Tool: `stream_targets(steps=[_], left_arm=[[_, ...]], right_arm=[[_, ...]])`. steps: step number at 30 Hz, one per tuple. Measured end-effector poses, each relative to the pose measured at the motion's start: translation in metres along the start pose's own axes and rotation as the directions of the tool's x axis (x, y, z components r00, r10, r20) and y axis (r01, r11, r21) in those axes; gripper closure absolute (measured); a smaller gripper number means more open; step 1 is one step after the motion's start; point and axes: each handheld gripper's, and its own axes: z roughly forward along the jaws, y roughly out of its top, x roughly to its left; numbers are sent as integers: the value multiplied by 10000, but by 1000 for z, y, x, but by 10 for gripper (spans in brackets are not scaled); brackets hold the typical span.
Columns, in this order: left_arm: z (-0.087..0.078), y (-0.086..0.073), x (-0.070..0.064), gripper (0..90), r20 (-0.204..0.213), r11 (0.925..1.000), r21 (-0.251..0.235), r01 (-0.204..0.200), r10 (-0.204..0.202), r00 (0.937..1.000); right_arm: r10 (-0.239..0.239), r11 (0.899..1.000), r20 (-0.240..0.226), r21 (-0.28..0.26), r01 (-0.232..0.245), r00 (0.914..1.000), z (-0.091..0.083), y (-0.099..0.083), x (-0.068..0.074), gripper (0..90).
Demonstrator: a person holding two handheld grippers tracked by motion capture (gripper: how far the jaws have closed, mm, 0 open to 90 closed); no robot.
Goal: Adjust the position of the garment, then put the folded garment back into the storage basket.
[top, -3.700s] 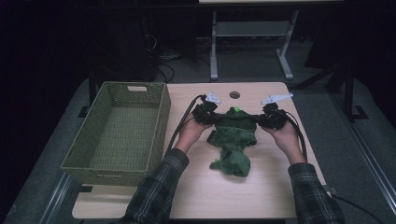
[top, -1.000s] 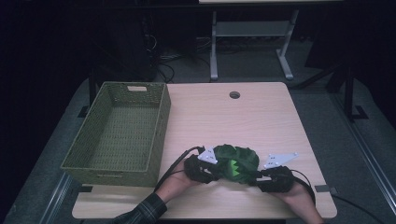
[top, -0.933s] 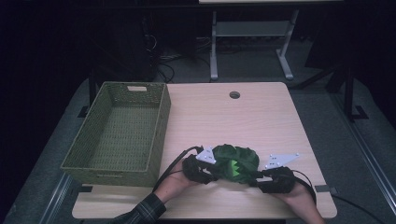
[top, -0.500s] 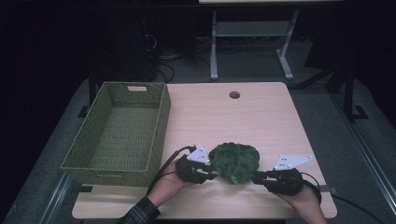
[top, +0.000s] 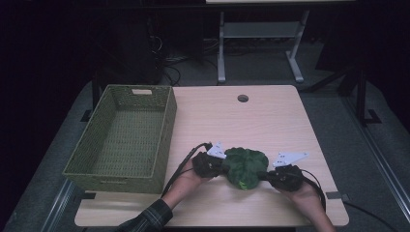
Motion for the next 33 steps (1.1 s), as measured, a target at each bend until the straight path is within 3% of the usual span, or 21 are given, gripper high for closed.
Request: stream_targets(steps=[4, 9, 13, 18, 20, 27, 31, 33], left_arm=[[7, 1, 6, 896, -93, 9995, 290, -125, 128, 9999], [9, 0, 14, 886, -256, 9999, 152, 54, -50, 9997], [-2, -2, 16, 842, -274, 9998, 115, 168, -164, 9995], [-16, -2, 12, 888, -122, 9993, -18, 384, -384, 9992], [-24, -4, 6, 896, 255, 9983, -74, 583, -581, 9980], [-29, -7, -13, 898, 1000, 9990, 78, 442, -447, 9940], [-26, -4, -28, 898, 1450, 9998, 41, 182, -186, 9892], [-22, -3, -32, 898, 1539, 9999, 74, 100, -110, 9880]], right_arm=[[165, 9995, -13, 254, -165, 9999, 4, -4, -2, 900], [244, 9994, 7, 265, -244, 9997, 2, -8, -5, 900], [222, 9997, 225, 63, -224, 9995, -8, -11, -9, 899], [432, 9983, 656, -406, -406, 9969, -24, -11, -21, 899], [521, 9971, 851, -604, -471, 9950, -30, -8, -29, 900], [761, 9934, 1353, -951, -635, 9879, -29, 7, -52, 900], [1031, 9877, 1293, -1304, -862, 9862, -14, 24, -73, 900], [1154, 9883, 1192, -1134, -1019, 9861, -4, 29, -80, 900]])
